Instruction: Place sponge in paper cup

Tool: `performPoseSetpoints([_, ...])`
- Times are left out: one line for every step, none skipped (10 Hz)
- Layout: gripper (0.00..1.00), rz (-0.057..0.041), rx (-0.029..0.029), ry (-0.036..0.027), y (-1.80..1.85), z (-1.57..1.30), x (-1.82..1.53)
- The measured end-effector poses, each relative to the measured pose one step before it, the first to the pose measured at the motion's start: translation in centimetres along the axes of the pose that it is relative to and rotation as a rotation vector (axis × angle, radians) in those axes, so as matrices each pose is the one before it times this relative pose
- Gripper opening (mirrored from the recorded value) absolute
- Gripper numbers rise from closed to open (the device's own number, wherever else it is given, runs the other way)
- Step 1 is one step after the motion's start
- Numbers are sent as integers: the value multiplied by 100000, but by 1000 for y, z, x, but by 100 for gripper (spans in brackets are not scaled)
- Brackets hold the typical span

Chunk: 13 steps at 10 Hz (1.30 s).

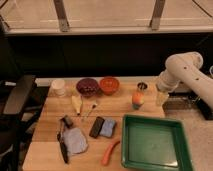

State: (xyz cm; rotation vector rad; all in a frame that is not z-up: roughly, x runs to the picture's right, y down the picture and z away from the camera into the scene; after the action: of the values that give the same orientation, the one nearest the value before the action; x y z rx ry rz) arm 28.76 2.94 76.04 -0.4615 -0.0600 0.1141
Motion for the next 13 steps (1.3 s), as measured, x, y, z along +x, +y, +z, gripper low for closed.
performPoseSetpoints([80, -6, -4, -8, 1, 3, -7])
performPoseSetpoints([80, -42, 15, 17, -11, -12, -5])
performPoseSetpoints([80, -922, 298, 739, -59, -82, 5])
performPoseSetpoints([80, -2499, 489, 1502, -123, -47, -193])
performPoseSetpoints([80, -4253, -6, 1044, -80, 182, -1155])
performPoseSetpoints([80, -4465, -349, 428, -47, 229, -1731])
performPoseSetpoints([80, -4564, -484, 199, -71, 249, -1869])
performPoseSetpoints([80, -3814, -569, -410, -111, 247, -1830])
performPoseSetpoints([80, -5565, -1087, -934, -249, 441, -2788])
performPoseSetpoints([80, -3968, -921, -1638, -296, 344, -2174])
performPoseSetpoints([80, -2456, -1216, -1768, -57, 232, -1460])
performPoseSetpoints([80, -2101, -1131, -2987, -127, 260, -1646])
performPoseSetpoints([80, -2185, -2777, -5867, -70, 607, -2357])
